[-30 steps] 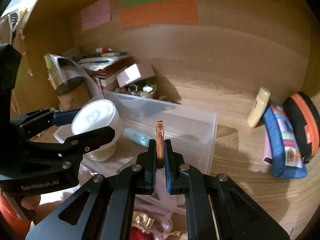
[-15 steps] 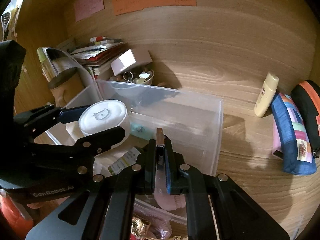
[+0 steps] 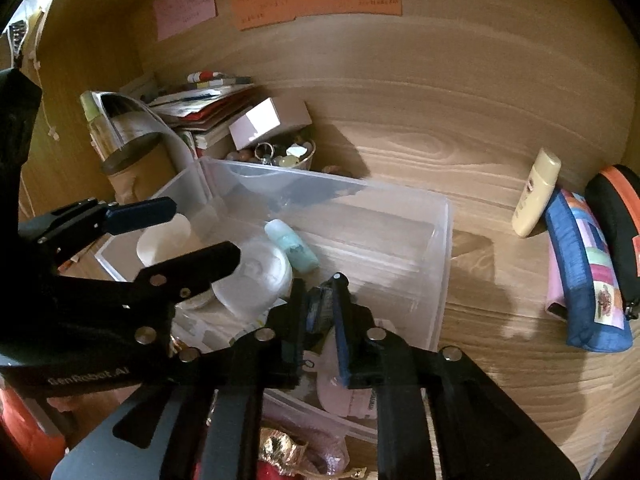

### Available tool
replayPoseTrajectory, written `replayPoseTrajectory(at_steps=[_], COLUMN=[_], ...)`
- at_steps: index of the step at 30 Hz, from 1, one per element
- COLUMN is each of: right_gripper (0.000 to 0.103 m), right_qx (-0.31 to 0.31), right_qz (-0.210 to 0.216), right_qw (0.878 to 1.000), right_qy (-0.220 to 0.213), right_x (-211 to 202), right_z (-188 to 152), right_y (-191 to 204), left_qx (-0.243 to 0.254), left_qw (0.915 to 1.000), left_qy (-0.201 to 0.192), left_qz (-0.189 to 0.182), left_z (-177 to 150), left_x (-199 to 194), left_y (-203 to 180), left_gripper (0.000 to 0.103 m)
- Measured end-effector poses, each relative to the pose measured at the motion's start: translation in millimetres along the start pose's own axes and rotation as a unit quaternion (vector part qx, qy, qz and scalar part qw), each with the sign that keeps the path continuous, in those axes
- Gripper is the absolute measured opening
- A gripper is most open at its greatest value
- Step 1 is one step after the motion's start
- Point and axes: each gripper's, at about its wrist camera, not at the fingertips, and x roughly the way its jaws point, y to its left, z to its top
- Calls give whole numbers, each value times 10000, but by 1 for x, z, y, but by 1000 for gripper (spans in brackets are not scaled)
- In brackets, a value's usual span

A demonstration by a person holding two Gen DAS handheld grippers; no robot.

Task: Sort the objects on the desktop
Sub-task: 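Release the white jar with the left gripper while the right gripper drops the blue packet into the box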

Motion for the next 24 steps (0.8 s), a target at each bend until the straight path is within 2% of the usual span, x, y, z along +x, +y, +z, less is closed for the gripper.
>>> replayPoseTrajectory(at_steps=[5, 9, 15, 20, 24], right_gripper=[32, 50, 73, 78, 82], right_qx=[30, 70, 170, 157, 141], right_qz=[-85, -177, -238, -278, -290], right_qw=[9999, 9995, 9986, 9982, 9981], right_qy=[-134, -261, -449, -514, -534], right_x=[-11, -21, -40, -55, -67], right_z=[3, 4, 1, -4, -11], right_y=[0, 1, 3, 9, 15], left_qx=[-80, -178, -258, -282, -278], left_qw=[9999, 9997, 9993, 9989, 9985], left_qy=[-76, -164, -262, -352, -434], left_qz=[1, 19, 89, 161, 206], left_z=[0, -2, -10, -21, -30], left_x=[-11, -23, -41, -58, -73], left_y=[6, 12, 17, 19, 21], left_gripper=[74, 83, 86, 94, 94])
